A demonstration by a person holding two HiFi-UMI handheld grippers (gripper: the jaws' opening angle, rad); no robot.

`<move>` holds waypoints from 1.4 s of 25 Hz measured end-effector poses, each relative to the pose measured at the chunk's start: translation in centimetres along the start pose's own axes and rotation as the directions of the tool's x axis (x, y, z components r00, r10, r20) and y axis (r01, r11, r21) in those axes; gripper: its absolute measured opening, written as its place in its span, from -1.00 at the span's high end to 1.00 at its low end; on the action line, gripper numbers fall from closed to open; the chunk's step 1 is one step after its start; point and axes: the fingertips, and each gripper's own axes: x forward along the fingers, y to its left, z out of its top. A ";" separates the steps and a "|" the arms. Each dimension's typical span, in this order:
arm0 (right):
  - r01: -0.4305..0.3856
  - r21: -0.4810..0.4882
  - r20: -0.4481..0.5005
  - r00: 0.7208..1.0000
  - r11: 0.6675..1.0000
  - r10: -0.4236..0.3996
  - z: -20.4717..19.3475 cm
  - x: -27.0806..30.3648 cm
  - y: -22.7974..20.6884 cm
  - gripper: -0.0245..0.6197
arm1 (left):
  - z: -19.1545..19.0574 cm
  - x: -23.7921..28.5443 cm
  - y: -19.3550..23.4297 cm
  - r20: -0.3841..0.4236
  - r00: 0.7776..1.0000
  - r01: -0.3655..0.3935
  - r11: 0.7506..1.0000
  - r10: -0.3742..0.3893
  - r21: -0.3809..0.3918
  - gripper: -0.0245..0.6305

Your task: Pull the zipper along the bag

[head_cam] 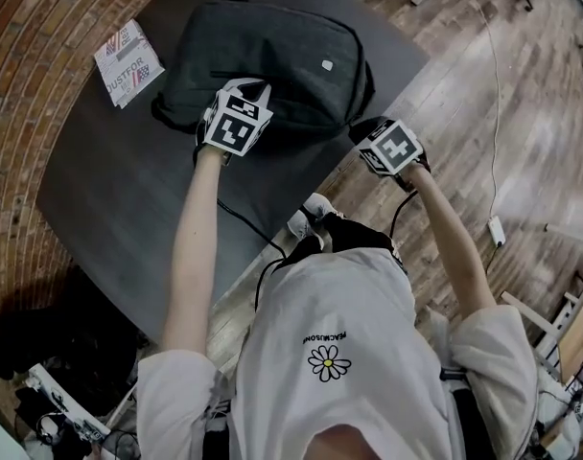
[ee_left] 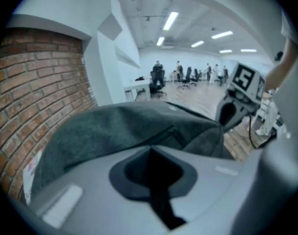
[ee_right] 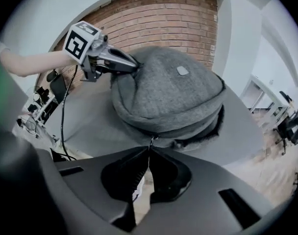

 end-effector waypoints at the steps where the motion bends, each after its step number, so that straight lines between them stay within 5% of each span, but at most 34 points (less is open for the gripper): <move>1: -0.028 0.016 0.014 1.000 0.999 0.027 0.3 0.4 1.2 0.90 | 0.0 0.0 0.0 0.001 1.000 -0.001 1.000 0.001 -0.002 0.93; 5: -0.142 0.039 0.071 0.988 0.989 0.139 2.6 2.4 7.4 0.90 | 0.0 0.0 -0.1 0.008 1.000 -0.009 1.000 0.009 -0.004 0.93; 11: -0.145 0.089 0.103 0.985 0.985 0.136 4.9 4.5 9.4 0.90 | 0.8 -1.5 0.0 0.037 0.997 0.065 0.998 -0.065 -0.012 0.93; 16: -0.135 0.083 0.094 0.988 0.987 0.127 4.6 4.5 8.9 0.90 | -1.1 -7.1 5.6 0.040 0.991 -0.129 0.984 0.125 0.123 0.93; 20: -0.124 0.076 0.077 0.990 0.989 0.118 4.6 4.7 9.2 0.90 | -3.8 -6.9 7.9 0.032 0.989 -0.147 0.989 0.146 0.027 0.93; 35: -0.028 0.055 0.068 0.997 0.998 0.025 6.4 4.7 10.3 0.90 | -3.7 -6.1 8.6 0.099 0.985 -0.136 0.987 0.144 -0.084 0.93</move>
